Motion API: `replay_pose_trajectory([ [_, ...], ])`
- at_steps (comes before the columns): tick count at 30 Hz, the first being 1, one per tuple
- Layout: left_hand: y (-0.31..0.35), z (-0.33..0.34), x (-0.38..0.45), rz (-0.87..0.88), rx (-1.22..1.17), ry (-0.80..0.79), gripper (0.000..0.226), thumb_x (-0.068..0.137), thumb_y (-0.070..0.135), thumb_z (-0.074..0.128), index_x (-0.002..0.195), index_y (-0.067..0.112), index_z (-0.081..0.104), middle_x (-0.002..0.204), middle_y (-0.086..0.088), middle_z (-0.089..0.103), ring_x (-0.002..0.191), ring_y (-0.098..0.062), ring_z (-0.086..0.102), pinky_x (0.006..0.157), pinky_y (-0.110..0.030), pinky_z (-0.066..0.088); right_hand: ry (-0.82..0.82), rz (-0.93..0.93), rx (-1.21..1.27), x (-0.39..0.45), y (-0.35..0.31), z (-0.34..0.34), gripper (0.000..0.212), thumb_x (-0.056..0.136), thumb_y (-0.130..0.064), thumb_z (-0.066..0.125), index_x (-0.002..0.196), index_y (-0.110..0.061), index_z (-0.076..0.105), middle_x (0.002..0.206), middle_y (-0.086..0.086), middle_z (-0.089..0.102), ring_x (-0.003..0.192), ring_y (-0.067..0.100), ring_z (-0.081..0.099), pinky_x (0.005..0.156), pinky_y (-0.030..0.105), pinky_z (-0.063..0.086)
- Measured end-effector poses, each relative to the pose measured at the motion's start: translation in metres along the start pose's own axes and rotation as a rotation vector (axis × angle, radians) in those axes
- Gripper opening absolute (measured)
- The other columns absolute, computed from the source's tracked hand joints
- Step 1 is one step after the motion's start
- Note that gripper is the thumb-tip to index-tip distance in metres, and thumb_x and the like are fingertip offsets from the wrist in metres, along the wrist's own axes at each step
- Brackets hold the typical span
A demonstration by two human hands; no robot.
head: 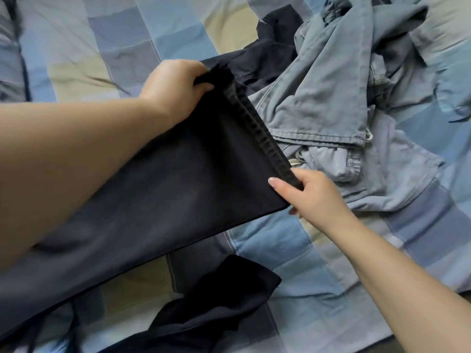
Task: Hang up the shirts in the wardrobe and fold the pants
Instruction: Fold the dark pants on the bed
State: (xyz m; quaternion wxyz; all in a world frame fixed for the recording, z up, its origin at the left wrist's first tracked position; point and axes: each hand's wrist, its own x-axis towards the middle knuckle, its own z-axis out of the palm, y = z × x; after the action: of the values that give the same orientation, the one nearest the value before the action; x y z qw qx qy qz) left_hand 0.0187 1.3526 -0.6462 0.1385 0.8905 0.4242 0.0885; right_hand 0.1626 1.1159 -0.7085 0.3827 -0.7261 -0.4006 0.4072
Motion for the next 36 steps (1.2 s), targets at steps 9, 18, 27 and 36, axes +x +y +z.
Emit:
replay_pose_trajectory([
  [9, -0.003, 0.057, -0.056, -0.194, -0.211, -0.129, 0.036, 0.091, 0.015, 0.059, 0.126, 0.019, 0.058, 0.130, -0.004, 0.056, 0.120, -0.020, 0.052, 0.097, -0.023, 0.035, 0.012, 0.301, -0.076, -0.026, 0.068, 0.025, 0.054, 0.085, -0.027, 0.068, 0.134, -0.020, 0.047, 0.133, -0.004, 0.047, 0.102, 0.005, 0.059, 0.092, 0.027, 0.048],
  [18, 0.034, 0.089, -0.278, -0.245, -0.506, -0.435, 0.022, 0.088, 0.024, 0.066, 0.110, 0.023, 0.066, 0.101, 0.017, 0.062, 0.095, 0.001, 0.059, 0.091, -0.023, 0.047, -0.306, 0.185, -0.133, -0.131, 0.070, 0.059, 0.011, 0.083, -0.029, 0.070, 0.090, -0.021, 0.069, 0.089, -0.007, 0.064, 0.088, 0.007, 0.059, 0.080, 0.023, 0.043],
  [27, 0.079, 0.072, -0.299, -0.416, -0.733, -0.309, 0.025, 0.085, 0.019, 0.061, 0.108, 0.025, 0.066, 0.096, 0.012, 0.071, 0.091, -0.006, 0.065, 0.080, -0.026, 0.050, -0.195, 0.047, 0.130, -0.141, 0.018, 0.066, 0.027, 0.074, -0.041, 0.066, 0.100, -0.034, 0.063, 0.089, -0.013, 0.063, 0.071, 0.004, 0.054, 0.068, 0.017, 0.043],
  [36, 0.059, 0.024, -0.246, -0.344, -0.872, -0.367, 0.025, 0.089, 0.026, 0.065, 0.065, 0.031, 0.063, 0.059, 0.020, 0.060, 0.057, 0.006, 0.053, 0.055, -0.012, 0.042, -0.310, 0.256, -0.018, -0.149, 0.059, 0.096, 0.038, 0.075, -0.028, 0.072, 0.109, -0.036, 0.057, 0.099, -0.018, 0.063, 0.101, 0.010, 0.059, 0.079, 0.028, 0.048],
])
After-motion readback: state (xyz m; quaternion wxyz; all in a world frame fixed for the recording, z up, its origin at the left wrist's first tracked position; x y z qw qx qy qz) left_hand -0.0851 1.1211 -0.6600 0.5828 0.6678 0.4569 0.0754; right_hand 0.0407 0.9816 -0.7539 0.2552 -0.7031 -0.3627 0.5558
